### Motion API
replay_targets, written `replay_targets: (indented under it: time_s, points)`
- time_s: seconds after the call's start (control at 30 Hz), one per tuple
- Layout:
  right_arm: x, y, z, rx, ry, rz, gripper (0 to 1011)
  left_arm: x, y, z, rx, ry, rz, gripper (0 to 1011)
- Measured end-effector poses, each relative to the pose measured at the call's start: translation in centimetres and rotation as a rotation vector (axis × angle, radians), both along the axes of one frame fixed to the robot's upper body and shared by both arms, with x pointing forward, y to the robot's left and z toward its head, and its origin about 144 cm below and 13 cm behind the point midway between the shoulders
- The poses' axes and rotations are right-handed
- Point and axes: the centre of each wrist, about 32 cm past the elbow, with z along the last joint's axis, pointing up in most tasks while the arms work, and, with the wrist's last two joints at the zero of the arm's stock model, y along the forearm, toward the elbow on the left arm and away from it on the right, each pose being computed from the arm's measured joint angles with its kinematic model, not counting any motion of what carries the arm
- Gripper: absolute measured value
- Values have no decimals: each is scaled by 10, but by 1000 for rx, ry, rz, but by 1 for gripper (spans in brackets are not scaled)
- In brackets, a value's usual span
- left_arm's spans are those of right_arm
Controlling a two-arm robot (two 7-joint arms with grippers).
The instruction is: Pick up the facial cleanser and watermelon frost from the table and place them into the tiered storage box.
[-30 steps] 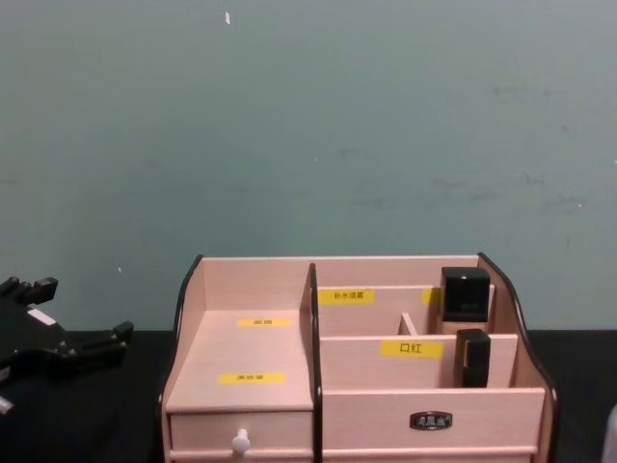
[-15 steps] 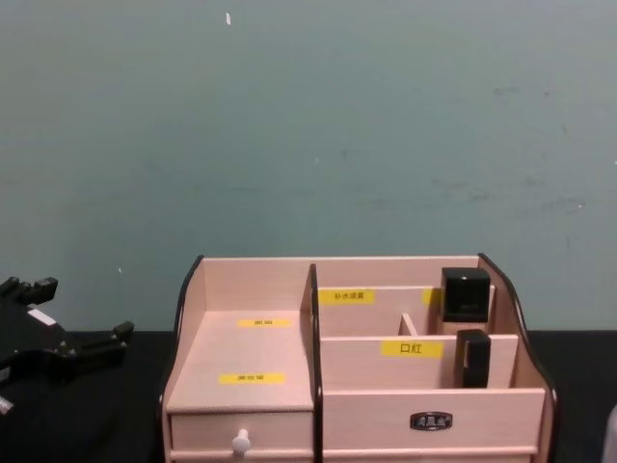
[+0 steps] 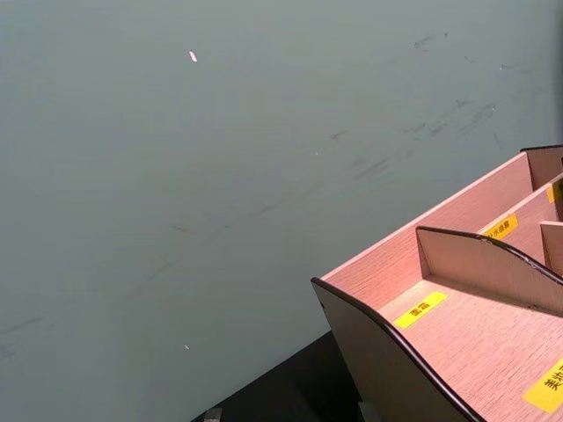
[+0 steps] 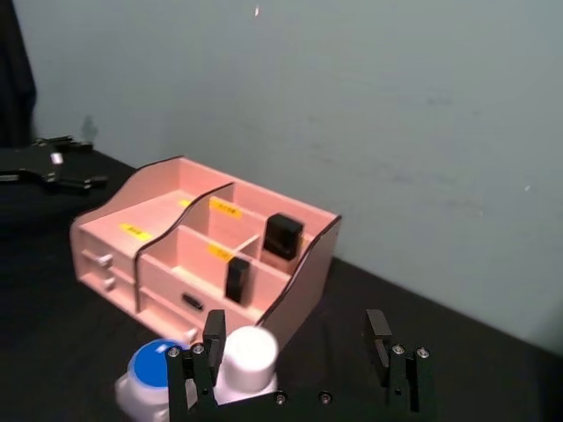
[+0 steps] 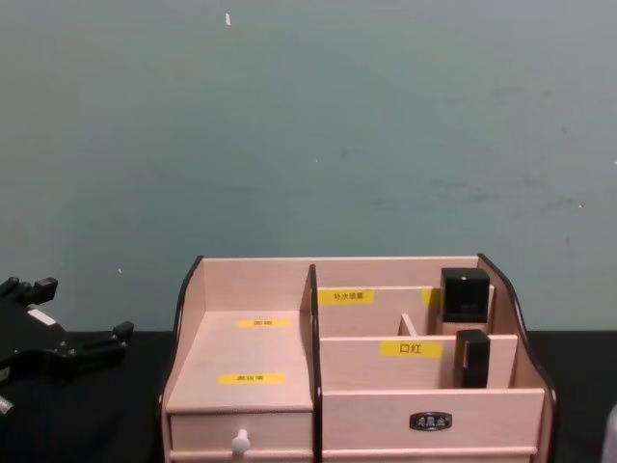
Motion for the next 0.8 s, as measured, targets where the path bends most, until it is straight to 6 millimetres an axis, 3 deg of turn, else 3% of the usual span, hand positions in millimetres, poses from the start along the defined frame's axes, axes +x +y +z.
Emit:
replay_targets:
  time_s: [0.3, 0.8]
  points:
    - [-10, 0, -10, 12, 86, 19, 1002, 0, 0, 0, 0, 0, 0, 1001]
    - [-3, 0, -35, 38, 174, 22, 1002, 0, 0, 0, 0, 0, 0, 1001]
